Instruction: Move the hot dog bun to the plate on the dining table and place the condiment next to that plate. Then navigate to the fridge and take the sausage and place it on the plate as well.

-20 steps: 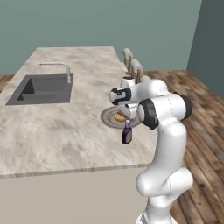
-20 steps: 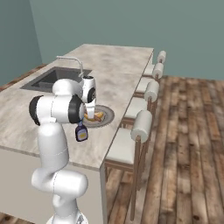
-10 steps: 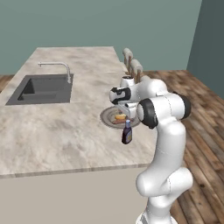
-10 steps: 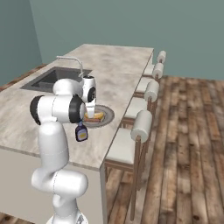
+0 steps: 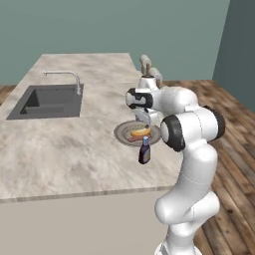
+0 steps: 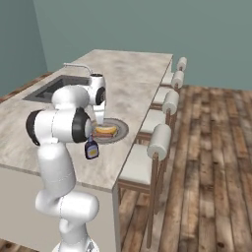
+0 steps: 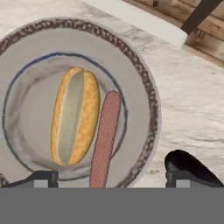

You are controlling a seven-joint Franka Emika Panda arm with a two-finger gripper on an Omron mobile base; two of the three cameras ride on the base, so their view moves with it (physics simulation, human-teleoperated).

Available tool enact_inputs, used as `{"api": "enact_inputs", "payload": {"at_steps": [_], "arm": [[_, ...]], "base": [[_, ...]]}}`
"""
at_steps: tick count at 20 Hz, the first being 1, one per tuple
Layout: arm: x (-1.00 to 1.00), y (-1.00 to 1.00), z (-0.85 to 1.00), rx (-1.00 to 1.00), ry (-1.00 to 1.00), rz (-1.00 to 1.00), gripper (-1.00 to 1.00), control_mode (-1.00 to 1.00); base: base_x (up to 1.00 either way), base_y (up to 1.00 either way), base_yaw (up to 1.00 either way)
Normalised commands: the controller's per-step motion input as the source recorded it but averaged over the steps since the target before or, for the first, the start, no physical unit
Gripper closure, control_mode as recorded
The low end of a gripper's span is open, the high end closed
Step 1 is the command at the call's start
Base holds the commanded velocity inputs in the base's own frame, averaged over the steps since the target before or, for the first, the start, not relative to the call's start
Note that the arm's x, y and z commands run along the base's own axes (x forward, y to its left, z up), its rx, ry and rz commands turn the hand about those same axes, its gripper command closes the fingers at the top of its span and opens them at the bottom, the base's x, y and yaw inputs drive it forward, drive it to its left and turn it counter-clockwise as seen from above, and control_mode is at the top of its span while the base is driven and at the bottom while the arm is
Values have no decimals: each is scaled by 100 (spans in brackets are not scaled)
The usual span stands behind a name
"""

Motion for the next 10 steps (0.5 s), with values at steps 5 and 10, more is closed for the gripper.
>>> {"api": "enact_inputs", "payload": {"at_steps": [5,10], "arm": [[-92,0,97,-1,-15,0,-100,-100],[-100,14,100,-8,-12,8,-100,-100]], "base": [[0,0,0],[0,0,0]]}}
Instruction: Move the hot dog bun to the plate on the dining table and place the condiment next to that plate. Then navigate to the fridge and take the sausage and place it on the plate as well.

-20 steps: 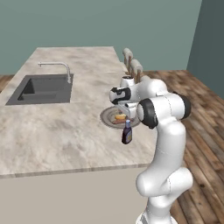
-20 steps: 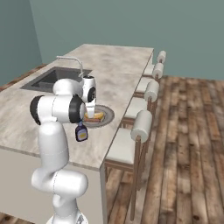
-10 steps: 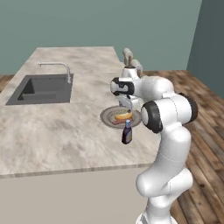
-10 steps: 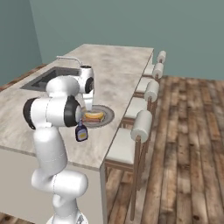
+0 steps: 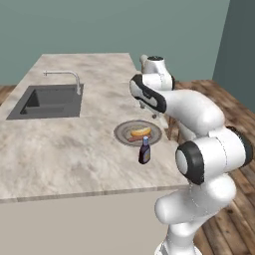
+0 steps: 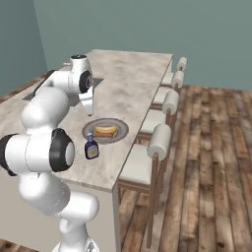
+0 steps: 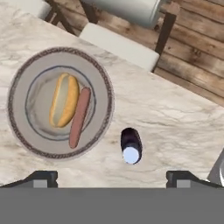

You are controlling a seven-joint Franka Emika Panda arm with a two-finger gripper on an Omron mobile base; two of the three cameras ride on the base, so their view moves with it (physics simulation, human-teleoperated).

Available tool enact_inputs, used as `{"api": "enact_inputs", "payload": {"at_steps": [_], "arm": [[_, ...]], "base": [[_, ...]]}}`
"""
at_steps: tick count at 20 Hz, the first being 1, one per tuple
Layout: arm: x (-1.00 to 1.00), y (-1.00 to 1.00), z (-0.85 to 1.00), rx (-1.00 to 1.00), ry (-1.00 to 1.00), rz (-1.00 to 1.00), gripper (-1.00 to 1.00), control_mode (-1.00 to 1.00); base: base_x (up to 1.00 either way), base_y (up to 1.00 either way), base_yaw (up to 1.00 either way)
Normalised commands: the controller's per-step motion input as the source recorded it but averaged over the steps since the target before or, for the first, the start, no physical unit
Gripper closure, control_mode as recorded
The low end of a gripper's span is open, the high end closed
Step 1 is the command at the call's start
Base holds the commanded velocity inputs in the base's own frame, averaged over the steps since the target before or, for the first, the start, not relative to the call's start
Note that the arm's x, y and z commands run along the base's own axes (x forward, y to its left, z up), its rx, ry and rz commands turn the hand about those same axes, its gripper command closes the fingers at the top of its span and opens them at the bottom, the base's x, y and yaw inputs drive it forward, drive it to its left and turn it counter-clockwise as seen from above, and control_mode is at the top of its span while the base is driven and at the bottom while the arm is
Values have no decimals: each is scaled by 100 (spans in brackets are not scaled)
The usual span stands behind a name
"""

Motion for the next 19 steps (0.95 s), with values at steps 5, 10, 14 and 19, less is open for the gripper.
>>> {"api": "enact_inputs", "payload": {"at_steps": [5,10,14,19], "arm": [[-100,25,88,-15,-10,22,-100,-100],[-100,59,61,-17,-1,41,-100,-100],[-100,61,39,-17,0,54,-100,-100],[-100,44,23,-18,0,56,-100,-100]], "base": [[0,0,0],[0,0,0],[0,0,0],[0,0,0]]}}
